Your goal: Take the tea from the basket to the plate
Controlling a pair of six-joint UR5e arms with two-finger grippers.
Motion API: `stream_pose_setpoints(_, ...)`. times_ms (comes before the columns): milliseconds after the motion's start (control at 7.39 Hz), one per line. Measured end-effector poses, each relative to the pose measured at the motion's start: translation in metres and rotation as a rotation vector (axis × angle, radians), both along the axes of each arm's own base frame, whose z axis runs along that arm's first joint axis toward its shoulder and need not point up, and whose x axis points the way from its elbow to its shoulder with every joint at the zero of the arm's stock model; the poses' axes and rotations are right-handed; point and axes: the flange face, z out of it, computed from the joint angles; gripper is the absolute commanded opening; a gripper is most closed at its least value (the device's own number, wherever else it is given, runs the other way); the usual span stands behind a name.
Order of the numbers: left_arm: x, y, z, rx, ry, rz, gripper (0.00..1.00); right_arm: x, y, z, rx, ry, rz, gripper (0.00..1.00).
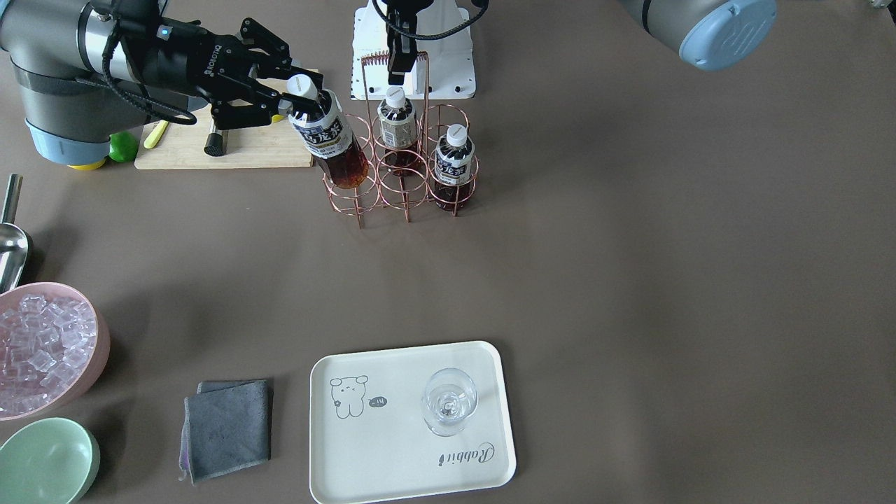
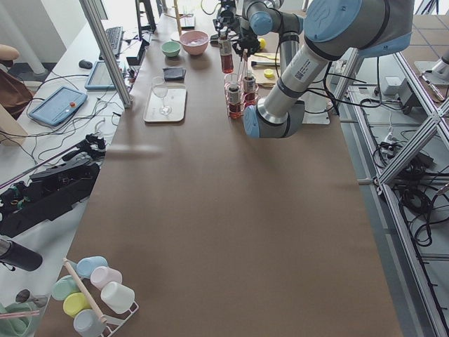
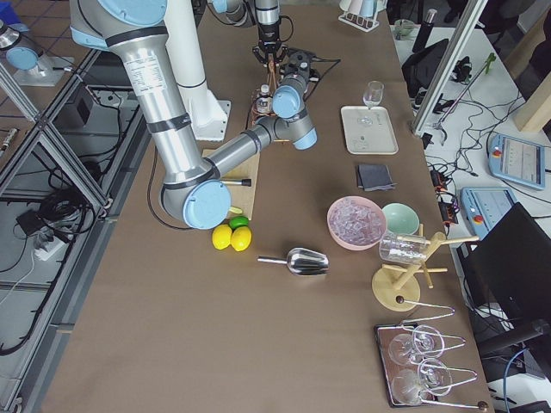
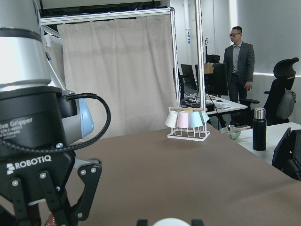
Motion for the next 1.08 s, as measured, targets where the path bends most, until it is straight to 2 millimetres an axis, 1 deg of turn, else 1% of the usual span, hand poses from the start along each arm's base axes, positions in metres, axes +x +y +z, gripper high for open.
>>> stream_pose_setpoints(135,0.001,0.0,0.0,0.0,-0.001,0.002,0.0,0.013,-0.018,-0.002,-0.017,0.015,0.041,0.0)
stream_pose_setpoints(271,0.001,0.001,0.0,0.0,0.0,0.003,0.0,0.022,-0.046,0.001,-0.045,0.041,0.09,0.0)
stream_pose_setpoints(406,0.001,0.001,-0.001,0.0,0.001,0.003,0.0,0.024,-0.081,0.007,-0.075,0.07,0.134,0.0)
stream_pose_setpoints(677,-0.001,0.001,-0.002,0.0,0.005,0.001,0.0,0.018,-0.155,0.028,-0.091,0.164,0.238,0.0)
stream_pose_setpoints(812,-0.005,-0.001,-0.003,0.001,0.007,-0.005,0.0,0.011,-0.183,0.042,-0.113,0.203,0.282,0.0)
stream_pose_setpoints(948,-0.011,-0.005,-0.004,0.001,0.009,-0.013,0.0,0.003,-0.204,0.051,-0.142,0.224,0.319,0.0)
stream_pose_setpoints(1083,-0.022,-0.011,-0.005,0.001,0.014,-0.028,0.0,-0.008,-0.221,0.056,-0.175,0.234,0.357,0.0)
